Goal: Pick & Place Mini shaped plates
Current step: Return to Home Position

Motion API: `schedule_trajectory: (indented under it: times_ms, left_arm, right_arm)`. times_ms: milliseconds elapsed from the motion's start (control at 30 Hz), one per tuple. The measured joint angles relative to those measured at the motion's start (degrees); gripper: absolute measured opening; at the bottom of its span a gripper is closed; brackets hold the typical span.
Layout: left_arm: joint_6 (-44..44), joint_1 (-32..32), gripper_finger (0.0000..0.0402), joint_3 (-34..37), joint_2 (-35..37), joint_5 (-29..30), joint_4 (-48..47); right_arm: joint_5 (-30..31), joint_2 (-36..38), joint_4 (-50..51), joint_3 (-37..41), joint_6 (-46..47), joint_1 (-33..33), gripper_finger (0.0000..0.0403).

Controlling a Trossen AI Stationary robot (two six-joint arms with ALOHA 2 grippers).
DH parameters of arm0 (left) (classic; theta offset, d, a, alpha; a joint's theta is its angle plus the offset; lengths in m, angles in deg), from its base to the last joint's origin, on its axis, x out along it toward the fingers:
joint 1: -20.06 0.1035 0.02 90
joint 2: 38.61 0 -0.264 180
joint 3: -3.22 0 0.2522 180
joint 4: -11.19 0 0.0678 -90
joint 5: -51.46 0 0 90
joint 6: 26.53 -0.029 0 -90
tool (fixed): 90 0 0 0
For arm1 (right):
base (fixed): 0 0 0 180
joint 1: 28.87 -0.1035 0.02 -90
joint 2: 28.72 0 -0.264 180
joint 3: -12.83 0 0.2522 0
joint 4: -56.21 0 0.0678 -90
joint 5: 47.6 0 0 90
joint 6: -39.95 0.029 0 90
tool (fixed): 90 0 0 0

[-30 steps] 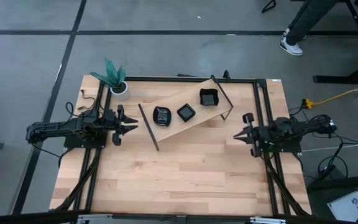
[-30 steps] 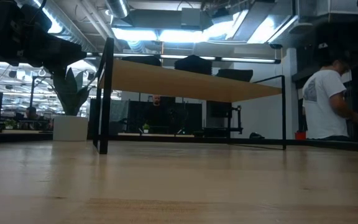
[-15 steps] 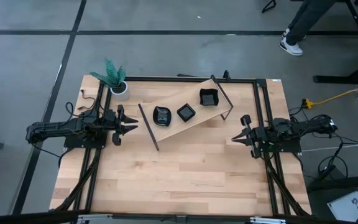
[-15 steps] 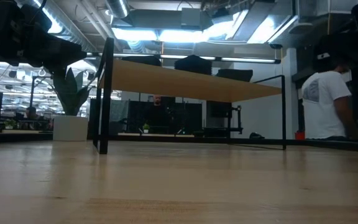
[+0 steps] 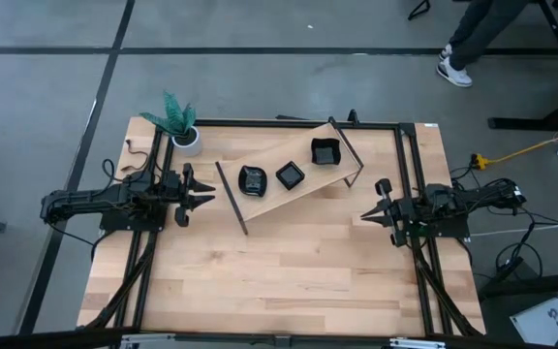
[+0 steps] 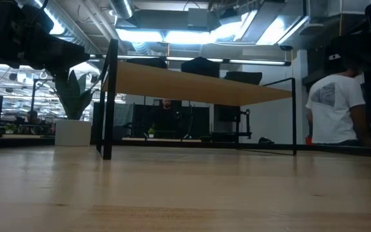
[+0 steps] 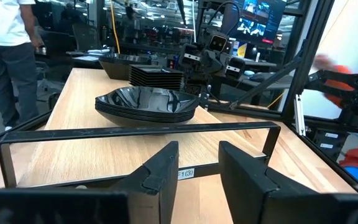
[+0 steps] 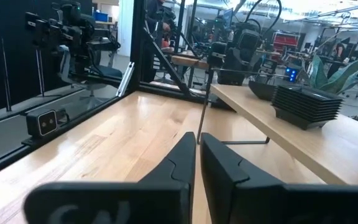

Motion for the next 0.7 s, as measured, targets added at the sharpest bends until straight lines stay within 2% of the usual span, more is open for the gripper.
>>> schedule_trajectory:
  times_ms: [700]
  left_arm:
    - [0.0,0.0,0.0107,0.0,0.0,0.0,0.0]
  right_arm:
    - [0.0,0.0,0.0,0.0,0.0,0.0,0.0026]
